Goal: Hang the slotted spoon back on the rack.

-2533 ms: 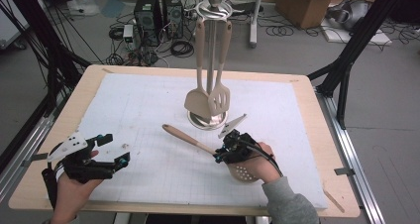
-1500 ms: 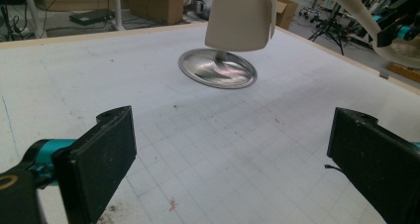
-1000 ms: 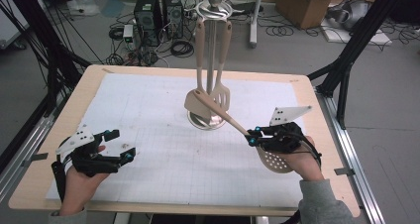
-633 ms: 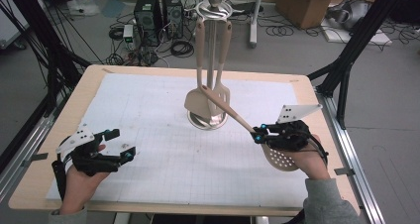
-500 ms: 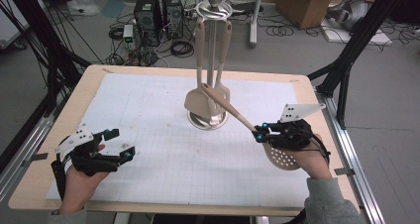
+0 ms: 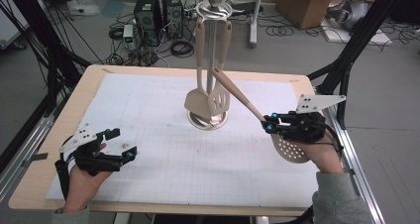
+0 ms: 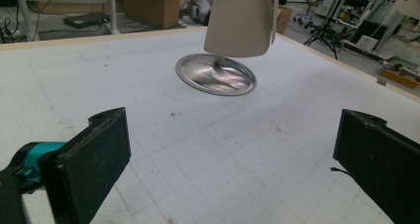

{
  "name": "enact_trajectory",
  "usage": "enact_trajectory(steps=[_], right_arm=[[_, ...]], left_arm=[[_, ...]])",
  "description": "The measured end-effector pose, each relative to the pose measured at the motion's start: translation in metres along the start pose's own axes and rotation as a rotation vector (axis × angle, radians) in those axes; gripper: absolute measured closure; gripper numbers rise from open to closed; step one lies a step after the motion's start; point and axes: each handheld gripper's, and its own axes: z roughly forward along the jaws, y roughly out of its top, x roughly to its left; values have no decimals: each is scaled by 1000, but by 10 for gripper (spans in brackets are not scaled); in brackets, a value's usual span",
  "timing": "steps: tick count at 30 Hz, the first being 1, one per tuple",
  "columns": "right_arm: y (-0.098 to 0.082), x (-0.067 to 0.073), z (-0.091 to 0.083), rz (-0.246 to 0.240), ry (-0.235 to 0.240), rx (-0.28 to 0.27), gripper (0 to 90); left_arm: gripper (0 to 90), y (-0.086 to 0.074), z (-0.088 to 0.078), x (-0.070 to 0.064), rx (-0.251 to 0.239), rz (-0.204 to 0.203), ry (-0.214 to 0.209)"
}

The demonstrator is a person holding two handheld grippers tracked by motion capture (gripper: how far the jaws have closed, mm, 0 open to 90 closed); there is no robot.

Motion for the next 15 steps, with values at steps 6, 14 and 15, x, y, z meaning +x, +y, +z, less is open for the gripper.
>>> enact_trajectory(steps=[6, 14, 15], right_arm=[[6, -4, -14, 3, 3, -47, 781], [12, -12, -24, 9, -29, -80, 781], [13, -13, -25, 13, -27, -86, 781]], left_arm=[[17, -2, 2, 1, 7, -3, -6], [18, 0, 0, -2, -32, 31, -24], [18, 1, 0, -2, -47, 38, -30]])
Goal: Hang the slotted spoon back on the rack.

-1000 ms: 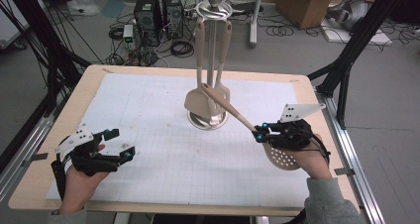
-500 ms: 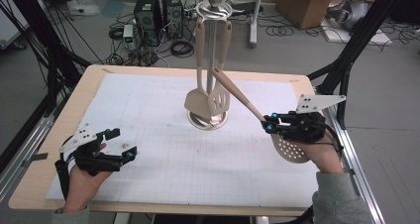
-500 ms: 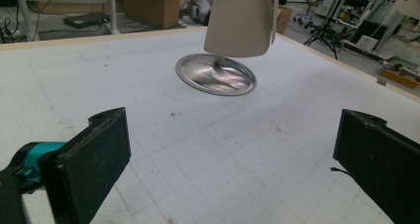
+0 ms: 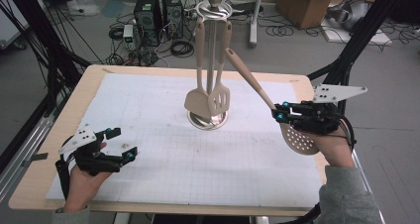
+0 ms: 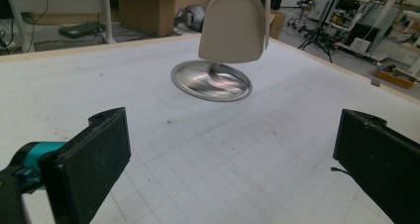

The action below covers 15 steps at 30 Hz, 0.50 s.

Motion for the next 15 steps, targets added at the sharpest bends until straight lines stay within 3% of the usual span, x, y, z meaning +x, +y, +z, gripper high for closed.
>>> enact_trajectory(steps=[5, 15], right_arm=[[0, -5, -8, -1, -5, -55, 781], [1, -21, -9, 32, -9, -100, 782]], left_arm=[[18, 2, -3, -1, -24, 7, -13], [18, 8, -13, -1, -73, 2, -15]])
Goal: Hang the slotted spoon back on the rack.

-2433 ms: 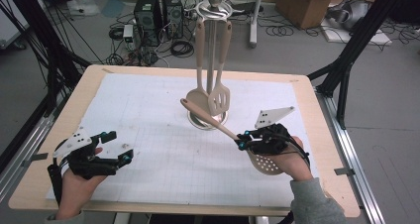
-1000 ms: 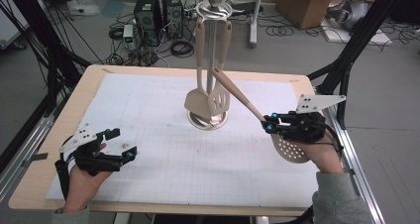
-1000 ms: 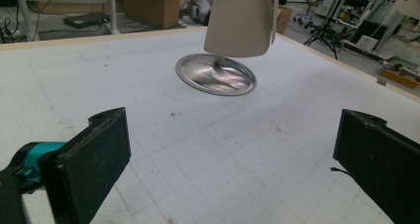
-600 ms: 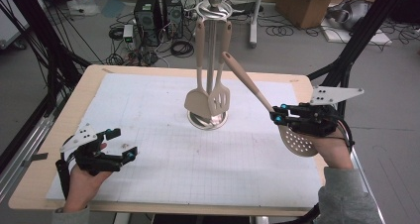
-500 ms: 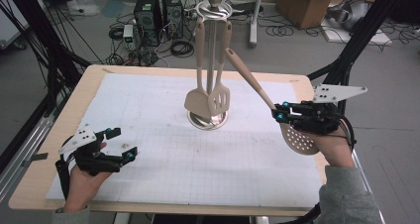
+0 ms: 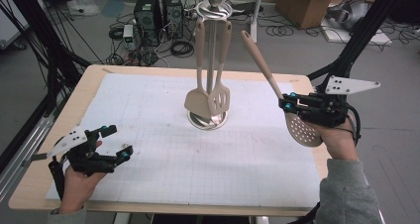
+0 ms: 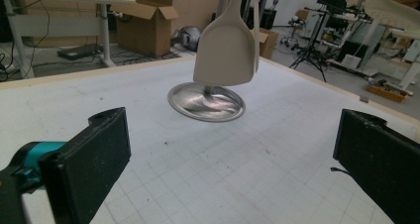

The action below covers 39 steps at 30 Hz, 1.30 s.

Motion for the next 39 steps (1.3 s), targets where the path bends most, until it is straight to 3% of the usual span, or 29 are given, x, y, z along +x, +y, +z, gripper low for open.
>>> enact_trajectory(steps=[8, 13, 22, 39], right_arm=[[5, -13, 6, 13, -11, -16, 781], [5, -25, 11, 42, -7, -35, 781], [4, -44, 20, 74, -24, -30, 781], [14, -54, 26, 77, -6, -46, 781]], left_arm=[[17, 5, -9, 2, -39, 4, -11], [18, 6, -9, -1, -28, 3, -25], [17, 5, -13, 1, -27, -5, -14], [17, 5, -14, -2, -17, -2, -14]])
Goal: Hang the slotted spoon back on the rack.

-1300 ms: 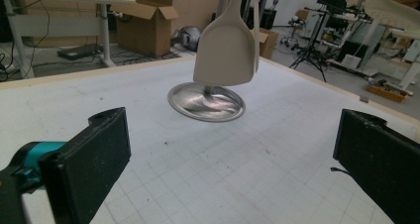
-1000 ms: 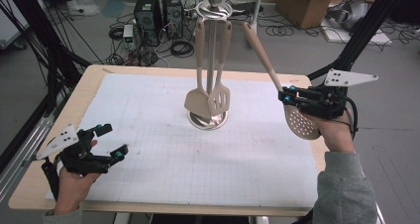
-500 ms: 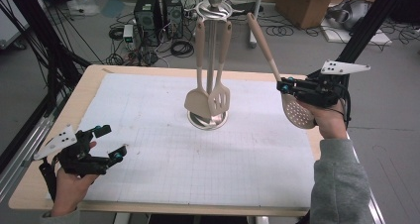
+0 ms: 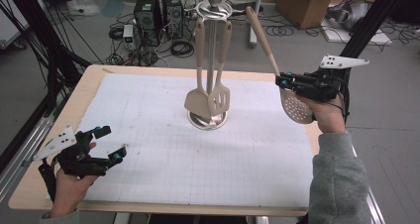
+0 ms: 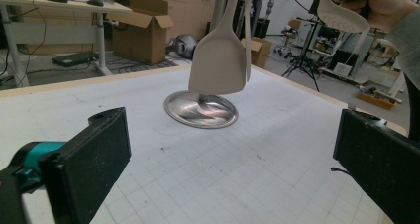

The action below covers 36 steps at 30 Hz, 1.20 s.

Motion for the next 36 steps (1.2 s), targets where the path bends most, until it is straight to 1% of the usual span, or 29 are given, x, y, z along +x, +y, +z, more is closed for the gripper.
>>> enact_trajectory(steps=[2, 6, 7, 9, 11, 13, 17, 19, 27, 31, 36], right_arm=[[2, -2, 1, -4, 1, 5, 782], [6, -6, 1, -8, 1, 7, 781], [6, -7, 1, -3, 8, 7, 781], [7, -8, 1, -7, 7, 12, 781], [8, -8, 2, 2, 8, 21, 781], [9, -8, 4, 6, 12, 31, 781], [10, -9, 5, 8, 14, 30, 781], [10, -10, 5, 11, 8, 30, 781], [7, -15, 10, 42, 58, 30, 781], [6, -17, 12, 55, 71, 34, 781], [5, -18, 15, 59, 94, 39, 781]], left_arm=[[17, 0, -1, -1, -1, 0, -2], [17, 0, -2, 0, -5, 2, 8], [18, 0, -2, 0, -5, 1, 10], [18, 0, -2, 1, -5, 1, 7], [17, -1, -2, 1, -3, -5, 0], [17, -1, -2, 1, -4, -3, -11], [17, -1, -2, 1, -7, -4, -10], [17, -1, -2, 1, -5, -5, -6], [18, -1, -2, 1, 0, -4, -3], [18, 0, -4, 1, -14, 4, 9], [17, -1, -4, 2, -9, -6, 10]])
